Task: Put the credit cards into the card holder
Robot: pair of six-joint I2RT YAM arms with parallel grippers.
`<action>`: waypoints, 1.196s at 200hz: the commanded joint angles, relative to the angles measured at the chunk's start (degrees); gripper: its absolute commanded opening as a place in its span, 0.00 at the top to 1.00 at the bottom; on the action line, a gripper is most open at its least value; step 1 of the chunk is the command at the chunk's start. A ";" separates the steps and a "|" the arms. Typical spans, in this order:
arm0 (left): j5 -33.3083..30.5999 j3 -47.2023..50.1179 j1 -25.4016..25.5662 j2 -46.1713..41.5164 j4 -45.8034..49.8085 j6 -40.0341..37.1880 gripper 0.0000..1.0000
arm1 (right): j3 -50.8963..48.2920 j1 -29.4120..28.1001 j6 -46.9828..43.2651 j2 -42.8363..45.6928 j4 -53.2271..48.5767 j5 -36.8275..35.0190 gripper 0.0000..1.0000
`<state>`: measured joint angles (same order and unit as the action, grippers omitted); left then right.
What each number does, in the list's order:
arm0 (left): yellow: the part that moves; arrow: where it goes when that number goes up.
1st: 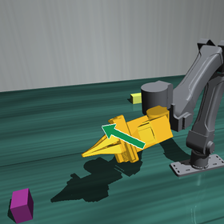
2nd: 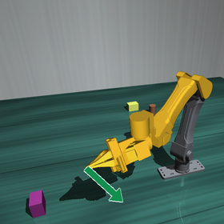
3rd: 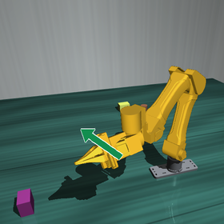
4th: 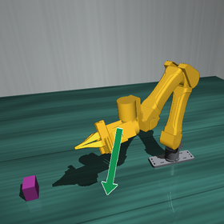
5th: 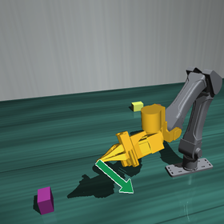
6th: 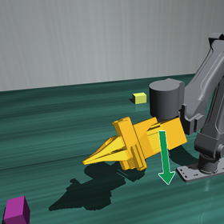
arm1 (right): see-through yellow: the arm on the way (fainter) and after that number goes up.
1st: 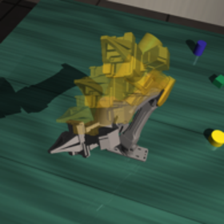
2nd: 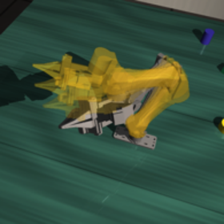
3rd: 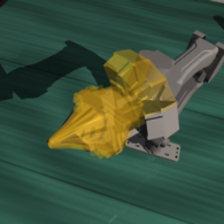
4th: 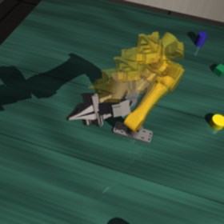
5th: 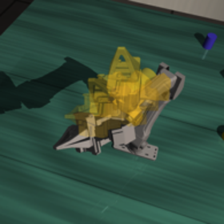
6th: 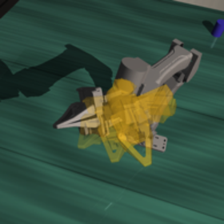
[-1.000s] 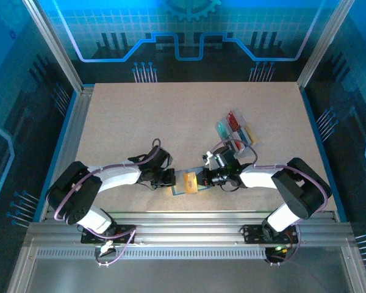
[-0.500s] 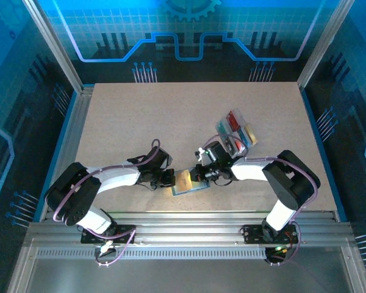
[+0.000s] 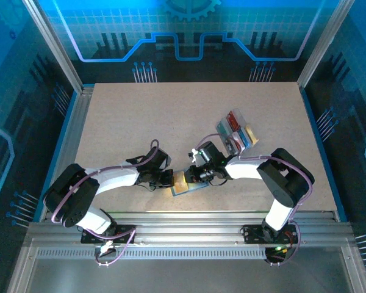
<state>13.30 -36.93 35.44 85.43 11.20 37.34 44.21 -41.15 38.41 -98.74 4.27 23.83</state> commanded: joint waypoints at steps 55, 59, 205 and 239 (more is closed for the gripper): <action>-0.69 1.51 -0.55 0.08 0.24 0.36 1.00 | 6.68 -1.39 -8.67 7.60 -22.26 -9.52 0.56; -0.58 1.58 -0.60 0.17 0.15 0.41 1.00 | 7.78 -1.41 -9.06 7.84 -23.19 -10.33 0.56; -0.56 1.94 -0.82 -0.02 0.09 0.63 1.00 | 23.92 -8.24 -18.83 -6.00 -40.10 -35.94 0.70; -0.38 1.81 -0.74 0.29 -0.21 0.72 1.00 | 23.65 -8.46 -18.33 -7.40 -40.92 -37.92 0.64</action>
<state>13.34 -36.45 35.24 85.43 10.22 37.52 66.78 -48.97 20.43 -104.57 -33.56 -10.37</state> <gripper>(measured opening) 0.053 0.343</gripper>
